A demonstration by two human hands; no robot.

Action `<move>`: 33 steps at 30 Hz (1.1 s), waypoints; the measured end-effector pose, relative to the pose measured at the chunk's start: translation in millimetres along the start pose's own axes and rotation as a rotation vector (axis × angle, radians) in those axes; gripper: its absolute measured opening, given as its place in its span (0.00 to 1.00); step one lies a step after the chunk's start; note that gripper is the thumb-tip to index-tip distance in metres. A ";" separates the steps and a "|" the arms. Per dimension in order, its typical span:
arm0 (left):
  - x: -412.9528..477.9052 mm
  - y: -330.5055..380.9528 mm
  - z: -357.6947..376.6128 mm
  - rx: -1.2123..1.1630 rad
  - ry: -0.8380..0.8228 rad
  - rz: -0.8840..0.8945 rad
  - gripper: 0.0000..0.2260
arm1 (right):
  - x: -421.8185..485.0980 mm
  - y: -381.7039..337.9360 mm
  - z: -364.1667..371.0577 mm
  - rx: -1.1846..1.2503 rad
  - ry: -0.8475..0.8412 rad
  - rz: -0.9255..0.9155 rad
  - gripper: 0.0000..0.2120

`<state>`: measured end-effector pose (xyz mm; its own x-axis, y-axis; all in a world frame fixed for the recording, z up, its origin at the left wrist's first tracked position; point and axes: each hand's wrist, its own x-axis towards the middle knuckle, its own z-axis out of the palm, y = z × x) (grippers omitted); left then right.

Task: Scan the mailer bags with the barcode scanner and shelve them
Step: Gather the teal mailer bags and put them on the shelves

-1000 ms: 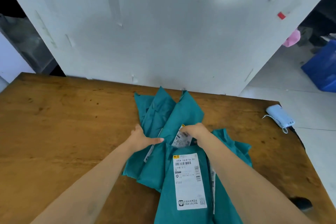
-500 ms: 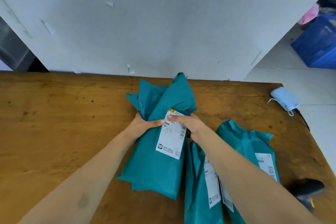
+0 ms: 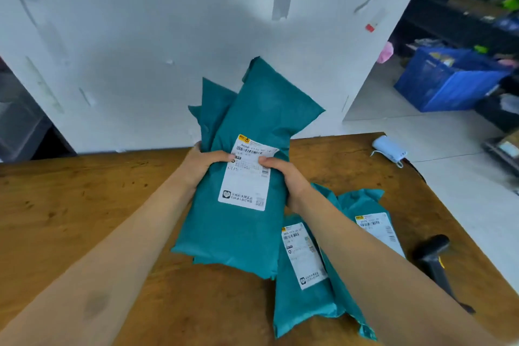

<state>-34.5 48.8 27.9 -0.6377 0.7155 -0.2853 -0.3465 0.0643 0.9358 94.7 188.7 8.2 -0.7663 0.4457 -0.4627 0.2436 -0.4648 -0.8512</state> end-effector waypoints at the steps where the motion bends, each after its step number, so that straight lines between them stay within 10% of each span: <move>1: -1.9 9.4 13.7 0.014 -0.041 0.013 0.42 | -11.3 -9.0 -8.9 0.000 0.017 -0.016 0.34; 8: -32.2 36.8 150.7 0.053 -0.373 -0.081 0.08 | -111.4 -56.0 -109.4 -0.016 0.250 -0.215 0.31; 16: -93.3 -4.9 406.2 0.092 -0.666 -0.051 0.30 | -299.3 -58.1 -290.2 0.157 0.515 -0.392 0.20; 22: -176.8 -72.7 617.1 0.175 -0.914 -0.032 0.22 | -460.0 -43.3 -461.7 0.138 0.750 -0.441 0.17; 33: -229.5 -120.8 867.6 0.315 -1.181 -0.054 0.14 | -565.2 -31.4 -690.7 0.032 0.991 -0.458 0.50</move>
<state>750.6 480.4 159.9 0.4454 0.8878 -0.1157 -0.0668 0.1618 0.9846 930.8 479.7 125.3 0.0425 0.9931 -0.1092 0.0309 -0.1105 -0.9934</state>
